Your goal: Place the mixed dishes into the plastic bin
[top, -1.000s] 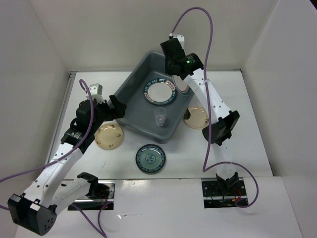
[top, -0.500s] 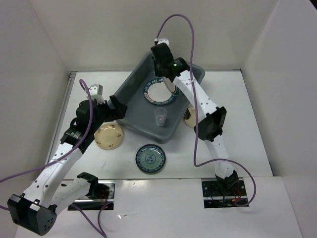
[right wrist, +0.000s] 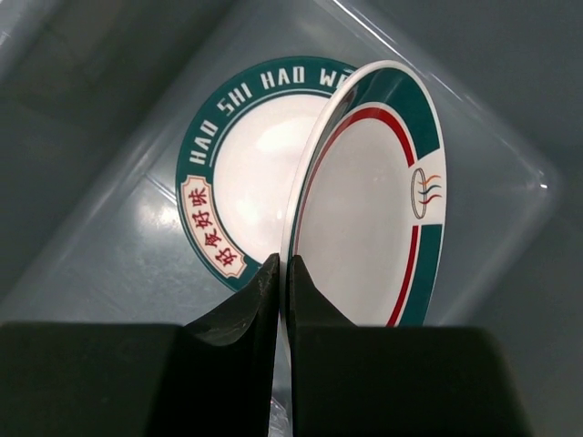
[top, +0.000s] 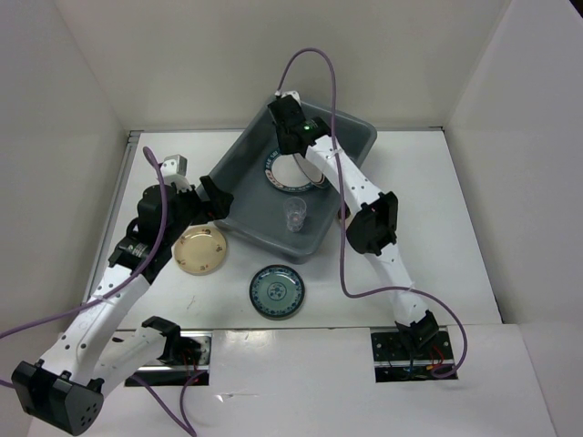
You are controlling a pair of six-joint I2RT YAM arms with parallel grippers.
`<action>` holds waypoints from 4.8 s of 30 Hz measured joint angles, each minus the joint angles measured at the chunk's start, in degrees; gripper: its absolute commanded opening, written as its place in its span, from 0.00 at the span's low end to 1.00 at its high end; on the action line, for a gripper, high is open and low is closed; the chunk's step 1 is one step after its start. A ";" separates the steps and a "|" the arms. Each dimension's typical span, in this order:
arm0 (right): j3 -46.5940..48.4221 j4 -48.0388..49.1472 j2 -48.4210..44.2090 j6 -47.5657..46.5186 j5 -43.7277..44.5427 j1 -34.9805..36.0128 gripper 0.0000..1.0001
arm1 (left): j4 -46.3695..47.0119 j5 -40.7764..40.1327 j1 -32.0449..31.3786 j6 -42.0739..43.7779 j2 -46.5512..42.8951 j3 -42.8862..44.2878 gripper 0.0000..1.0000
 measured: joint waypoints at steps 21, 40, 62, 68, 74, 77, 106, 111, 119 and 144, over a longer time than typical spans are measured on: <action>6.56 0.46 8.96 -1.33 -1.86 0.39 0.04 | -0.13 1.03 0.00 -1.44 0.00 0.00 1.00; 8.55 1.75 14.23 0.04 -9.77 3.80 0.33 | -1.33 1.49 0.00 -2.78 0.00 0.00 1.00; -3.58 1.44 -12.81 4.72 -0.02 1.29 0.64 | -2.89 -0.42 0.44 -4.35 1.03 -0.31 1.00; -35.52 8.00 -38.03 12.79 1.36 -18.29 0.64 | -5.09 -2.54 1.49 -5.88 1.49 0.15 1.00; -54.90 7.26 -40.50 18.45 -0.96 -33.64 0.62 | -5.01 -2.36 2.36 -7.23 1.75 0.15 1.00; -63.39 6.43 -39.80 20.26 -4.94 -35.52 0.62 | -4.68 -2.12 2.36 -7.43 2.21 0.15 1.00; -93.24 23.85 -41.57 29.70 -29.62 -37.75 0.38 | -2.86 -1.99 2.36 -7.30 2.91 0.13 1.00; -97.85 28.70 -44.63 32.13 -29.49 -37.75 0.33 | -2.71 -1.92 2.36 -7.06 3.48 0.13 1.00; -102.38 34.45 -47.45 34.60 -28.30 -37.75 0.21 | -2.58 -1.36 2.36 -7.02 3.54 0.13 1.00; -93.68 28.44 -80.37 37.31 -10.64 -40.37 0.01 | -2.51 -0.85 2.36 -7.04 4.04 0.13 1.00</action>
